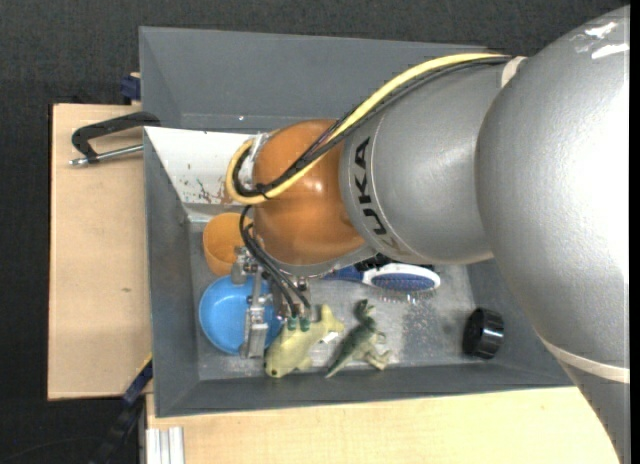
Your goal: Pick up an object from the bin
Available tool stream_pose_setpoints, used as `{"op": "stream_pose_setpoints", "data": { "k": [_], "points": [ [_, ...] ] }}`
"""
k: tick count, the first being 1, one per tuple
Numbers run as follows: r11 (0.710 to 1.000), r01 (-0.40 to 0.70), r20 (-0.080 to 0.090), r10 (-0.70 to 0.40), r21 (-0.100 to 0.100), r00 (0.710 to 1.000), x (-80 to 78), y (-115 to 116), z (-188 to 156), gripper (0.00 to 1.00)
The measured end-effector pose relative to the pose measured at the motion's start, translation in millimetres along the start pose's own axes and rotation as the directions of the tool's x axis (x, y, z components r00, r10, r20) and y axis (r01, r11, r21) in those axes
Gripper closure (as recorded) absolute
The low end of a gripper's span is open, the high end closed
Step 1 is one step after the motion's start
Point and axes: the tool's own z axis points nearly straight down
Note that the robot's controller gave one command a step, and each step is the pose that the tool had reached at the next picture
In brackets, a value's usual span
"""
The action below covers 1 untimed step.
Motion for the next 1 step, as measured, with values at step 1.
{"op": "stream_pose_setpoints", "data": {
  "k": [1],
  "points": [
    [0.999,0.033,0.011,-0.033,-0.005,0.999,-15.9,-15.5,53.5,0.00]
  ]
}}
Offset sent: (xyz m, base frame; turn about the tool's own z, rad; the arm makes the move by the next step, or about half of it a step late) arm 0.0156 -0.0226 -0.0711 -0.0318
